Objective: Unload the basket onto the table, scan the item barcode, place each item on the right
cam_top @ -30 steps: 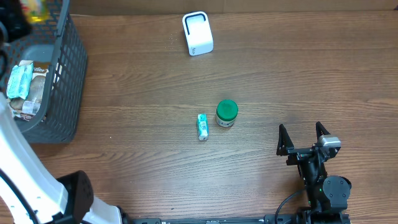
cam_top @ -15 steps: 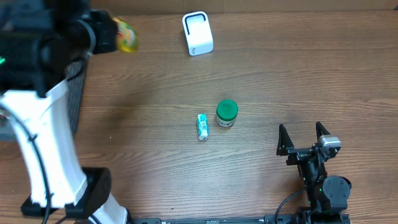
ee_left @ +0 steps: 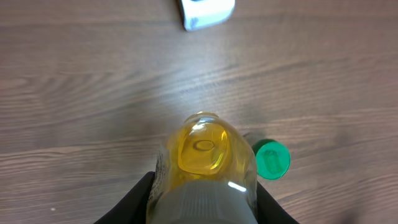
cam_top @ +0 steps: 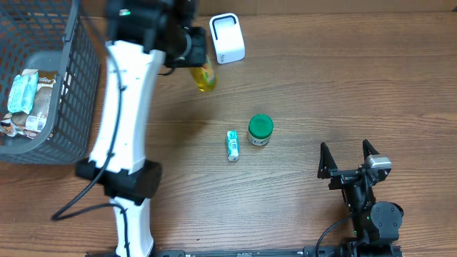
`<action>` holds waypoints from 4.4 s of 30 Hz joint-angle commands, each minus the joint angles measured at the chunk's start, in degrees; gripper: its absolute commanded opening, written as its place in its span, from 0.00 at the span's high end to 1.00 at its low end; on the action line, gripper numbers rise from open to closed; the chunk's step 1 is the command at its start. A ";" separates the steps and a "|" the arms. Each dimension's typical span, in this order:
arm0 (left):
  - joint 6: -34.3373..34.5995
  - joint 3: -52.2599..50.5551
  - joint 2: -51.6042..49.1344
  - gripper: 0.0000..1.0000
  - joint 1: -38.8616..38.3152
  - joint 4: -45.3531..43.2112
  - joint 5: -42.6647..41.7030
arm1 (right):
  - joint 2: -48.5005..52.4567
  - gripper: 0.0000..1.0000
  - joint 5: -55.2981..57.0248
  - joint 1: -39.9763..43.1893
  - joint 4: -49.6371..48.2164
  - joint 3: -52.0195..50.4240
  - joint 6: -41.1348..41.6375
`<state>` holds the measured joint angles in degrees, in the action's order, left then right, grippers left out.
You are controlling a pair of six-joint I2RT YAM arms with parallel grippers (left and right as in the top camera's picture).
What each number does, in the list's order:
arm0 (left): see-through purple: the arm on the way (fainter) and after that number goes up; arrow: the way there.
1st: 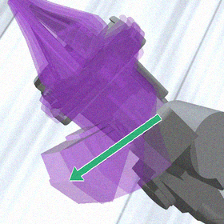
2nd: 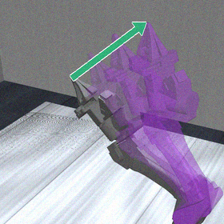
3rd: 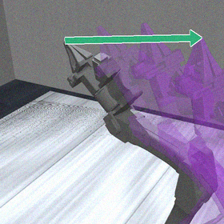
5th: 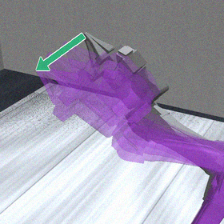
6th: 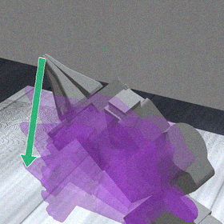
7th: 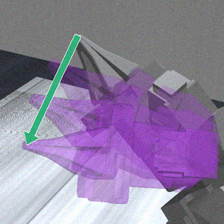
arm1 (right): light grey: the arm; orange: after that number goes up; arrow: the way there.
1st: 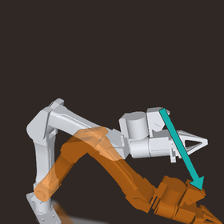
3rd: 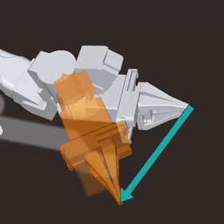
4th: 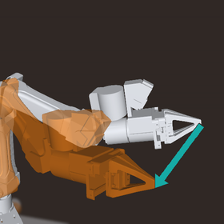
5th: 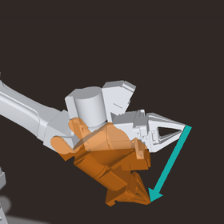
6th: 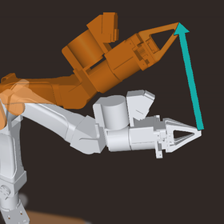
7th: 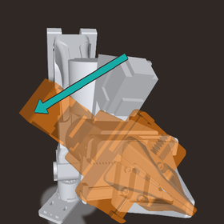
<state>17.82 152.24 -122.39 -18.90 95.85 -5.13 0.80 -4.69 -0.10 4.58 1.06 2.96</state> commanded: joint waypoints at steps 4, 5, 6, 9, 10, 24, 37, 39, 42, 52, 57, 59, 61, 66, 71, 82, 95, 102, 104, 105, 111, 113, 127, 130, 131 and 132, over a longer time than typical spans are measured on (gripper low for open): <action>6.49 0.70 -6.38 0.83 -6.29 -0.59 9.40 | -0.63 0.00 -0.35 -0.26 -0.20 -0.61 0.00; 7.15 0.70 -6.97 0.83 -6.97 -0.76 10.58 | -0.63 0.00 -0.35 -0.26 -0.20 -0.61 0.00; 7.76 0.70 -7.74 0.83 -7.76 -1.05 11.78 | -0.63 0.00 -0.35 -0.26 -0.20 -0.61 0.00; 8.52 0.70 -9.81 0.83 -9.88 -2.34 13.49 | -0.63 0.00 -0.35 -0.26 -0.20 -0.61 0.00; 8.63 0.70 -10.51 0.83 -10.45 -2.82 13.62 | -0.63 0.00 -0.35 -0.26 -0.20 -0.61 0.00; 12.22 0.37 -16.63 0.84 -15.65 -8.94 18.21 | -0.63 0.00 -0.35 -0.26 -0.20 -0.61 0.00; 11.98 -1.11 -17.03 0.85 -18.03 -13.81 18.36 | -0.63 0.00 -0.35 -0.26 -0.20 -0.61 0.00; 11.98 -1.11 -17.03 0.85 -18.36 -13.92 18.29 | -0.63 0.00 -0.35 -0.26 -0.20 -0.61 0.00; 11.98 -1.14 -17.03 0.85 -18.95 -14.49 18.16 | -0.63 0.00 -0.35 -0.26 -0.20 -0.61 0.00; 12.02 -1.14 -17.03 0.84 -20.59 -15.37 15.69 | -0.63 0.00 -0.35 -0.26 -0.17 -0.61 0.00; 12.68 -1.14 -17.03 0.83 -21.33 -15.87 14.47 | -0.63 0.00 -0.35 -0.26 -0.20 -0.61 0.00; 12.68 -1.14 -17.03 0.83 -21.70 -16.26 14.19 | -0.63 0.00 -0.35 -0.26 -0.20 -0.61 0.00; 12.68 -1.14 -17.03 0.83 -22.12 -16.50 13.94 | -0.63 0.00 -0.35 -0.26 -0.20 -0.61 0.00; 12.68 -1.14 -17.03 0.83 -23.54 -17.25 13.86 | -0.63 0.00 -0.35 -0.26 -0.20 -0.61 0.00; 13.16 -1.14 -17.57 0.84 -24.92 -18.47 13.88 | -0.63 0.00 -0.35 -0.26 -0.20 -0.61 0.00; 13.53 -1.14 -21.62 0.84 -26.25 -19.67 13.94 | -0.63 0.00 -0.35 -0.26 -0.20 -0.61 0.00; 14.58 -1.14 -23.56 0.70 -26.25 -19.74 14.05 | -0.63 0.00 -0.35 -0.26 -0.20 -0.61 0.00; 14.56 -1.11 -24.50 0.50 -26.25 -19.56 14.03 | -0.63 0.00 -0.35 -0.26 -0.20 -0.61 0.00; 14.56 -0.90 -24.48 0.35 -26.25 -19.65 14.01 | -0.63 0.00 -0.35 -0.26 -0.20 -0.61 0.00; 14.53 -0.90 -24.48 0.31 -26.25 -19.65 14.01 | -0.63 0.00 -0.35 -0.26 -0.20 -0.61 0.00; 13.29 -0.42 -24.04 0.23 -26.10 -19.37 14.05 | -0.63 0.00 -0.35 -0.26 -0.20 -0.61 0.00; 12.96 1.01 -23.17 0.23 -25.79 -19.30 14.10 | -0.63 0.00 -0.35 -0.26 -0.20 -0.61 0.00; 4.70 14.49 -12.15 0.15 -19.47 -15.28 14.75 | -0.63 0.00 -0.35 -0.26 -0.20 -0.61 0.00; 1.81 14.80 -8.33 0.16 -16.74 -13.00 17.38 | -0.63 0.00 -0.35 -0.26 -0.20 -0.61 0.00; 1.84 14.80 -6.82 0.15 -15.65 -12.13 19.61 | -0.63 0.00 -0.35 -0.26 -0.20 -0.61 0.00; 1.84 14.80 -5.44 0.15 -14.62 -11.43 21.42 | -0.63 0.00 -0.35 -0.26 -0.20 -0.61 0.00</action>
<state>23.03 165.60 -132.70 -36.23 83.15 10.57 0.80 -4.69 -0.10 4.58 1.06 2.96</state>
